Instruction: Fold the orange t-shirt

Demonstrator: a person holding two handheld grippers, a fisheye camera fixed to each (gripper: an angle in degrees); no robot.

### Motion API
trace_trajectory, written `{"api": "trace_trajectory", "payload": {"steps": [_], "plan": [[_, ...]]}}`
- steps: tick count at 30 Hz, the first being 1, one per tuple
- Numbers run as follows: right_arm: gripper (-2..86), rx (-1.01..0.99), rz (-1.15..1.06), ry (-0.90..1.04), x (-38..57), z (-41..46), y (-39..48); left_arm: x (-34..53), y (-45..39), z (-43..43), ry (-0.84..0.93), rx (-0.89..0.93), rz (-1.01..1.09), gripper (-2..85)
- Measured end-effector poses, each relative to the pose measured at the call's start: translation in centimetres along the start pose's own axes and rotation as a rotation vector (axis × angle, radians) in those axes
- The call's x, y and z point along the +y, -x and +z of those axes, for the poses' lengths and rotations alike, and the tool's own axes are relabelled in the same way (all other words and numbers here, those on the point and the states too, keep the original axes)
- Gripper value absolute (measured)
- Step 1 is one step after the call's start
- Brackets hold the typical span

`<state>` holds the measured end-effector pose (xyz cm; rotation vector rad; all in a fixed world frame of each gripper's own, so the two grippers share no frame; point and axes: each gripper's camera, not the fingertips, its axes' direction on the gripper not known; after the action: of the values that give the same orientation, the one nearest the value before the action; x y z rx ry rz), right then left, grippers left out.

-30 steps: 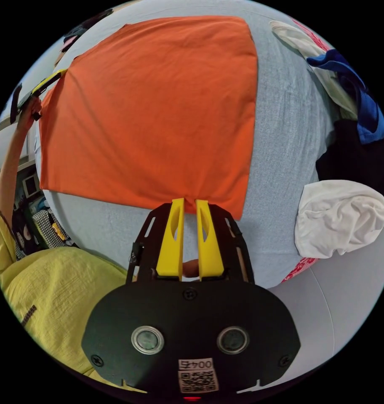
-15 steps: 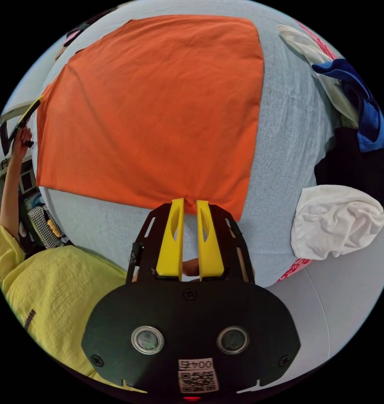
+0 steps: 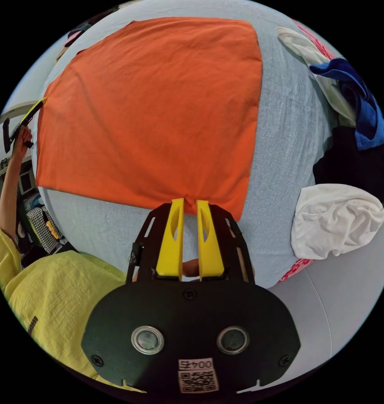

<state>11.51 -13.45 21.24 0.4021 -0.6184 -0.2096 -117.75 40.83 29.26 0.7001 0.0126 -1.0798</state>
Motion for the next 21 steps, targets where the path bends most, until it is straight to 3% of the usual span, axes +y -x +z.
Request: {"api": "trace_trajectory", "payload": {"steps": [3,9,16,18,21], "plan": [[5.8,0.003,-0.002,-0.016,0.2,-0.2,0.1,0.1,0.7,-1.6,-0.022,0.042,-0.094,2.5],[5.1,0.000,-0.034,-0.105,1.7,-0.7,0.2,5.0,-7.2,-4.7,0.015,0.180,0.029,2.7],[6.2,0.132,-0.178,-0.413,4.4,-4.3,2.4,11.3,-14.3,-4.1,0.122,0.141,0.083,2.7],[8.1,0.094,-0.241,-0.411,3.2,-4.7,3.5,12.0,-15.8,-2.2,0.202,0.108,0.113,2.4],[10.8,0.198,-0.264,-0.310,0.3,-3.3,5.0,11.8,-16.6,-1.4,0.205,0.079,0.088,1.7]]}}
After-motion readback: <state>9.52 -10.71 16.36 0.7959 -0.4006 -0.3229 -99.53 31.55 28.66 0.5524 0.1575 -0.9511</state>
